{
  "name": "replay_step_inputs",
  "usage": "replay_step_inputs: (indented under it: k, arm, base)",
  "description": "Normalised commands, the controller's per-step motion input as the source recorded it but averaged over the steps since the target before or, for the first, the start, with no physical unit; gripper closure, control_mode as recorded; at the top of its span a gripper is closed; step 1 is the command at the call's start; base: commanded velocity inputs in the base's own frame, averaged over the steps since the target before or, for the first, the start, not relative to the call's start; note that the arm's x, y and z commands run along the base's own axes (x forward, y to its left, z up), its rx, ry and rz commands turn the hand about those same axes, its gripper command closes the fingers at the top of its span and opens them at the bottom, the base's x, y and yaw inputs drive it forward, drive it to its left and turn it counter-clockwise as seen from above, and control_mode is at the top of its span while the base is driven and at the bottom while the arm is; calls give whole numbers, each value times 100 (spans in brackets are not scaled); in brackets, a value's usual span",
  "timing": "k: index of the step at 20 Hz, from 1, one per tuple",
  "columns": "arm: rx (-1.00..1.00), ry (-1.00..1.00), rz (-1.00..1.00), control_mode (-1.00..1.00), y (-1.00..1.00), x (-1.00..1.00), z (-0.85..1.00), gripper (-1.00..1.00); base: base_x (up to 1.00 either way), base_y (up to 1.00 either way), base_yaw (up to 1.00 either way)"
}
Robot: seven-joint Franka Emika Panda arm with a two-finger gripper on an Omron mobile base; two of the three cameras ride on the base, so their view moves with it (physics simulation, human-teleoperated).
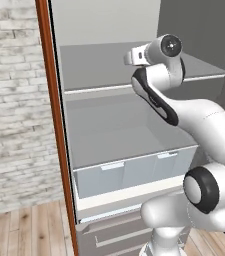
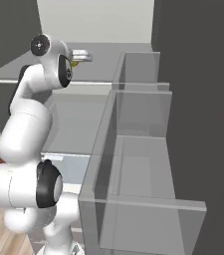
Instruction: Retrieve a lemon from the fridge and place it on the cutting board with the fish.
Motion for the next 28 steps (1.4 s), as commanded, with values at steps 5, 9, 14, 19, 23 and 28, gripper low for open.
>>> replay_step_inputs:
  k: [5, 9, 14, 19, 23, 28]
  arm:
    - [5, -4, -8, -100, -6, -100, 45, 100]
    - [3, 0, -8, -100, -4, -100, 40, 100]
    - [4, 8, -9, -100, 0, -100, 11, 100]
    - [5, 5, -1, -100, -20, -100, -41, 100]
    - [0, 7, 1, -100, -34, -100, -29, 100]
    - [-1, 15, 3, -100, -14, -93, -57, 100]
  base:
    - [0, 0, 0]
    - [0, 0, 0]
    - [0, 0, 0]
    - [0, 0, 0]
    - [0, 0, 0]
    - [0, 0, 0]
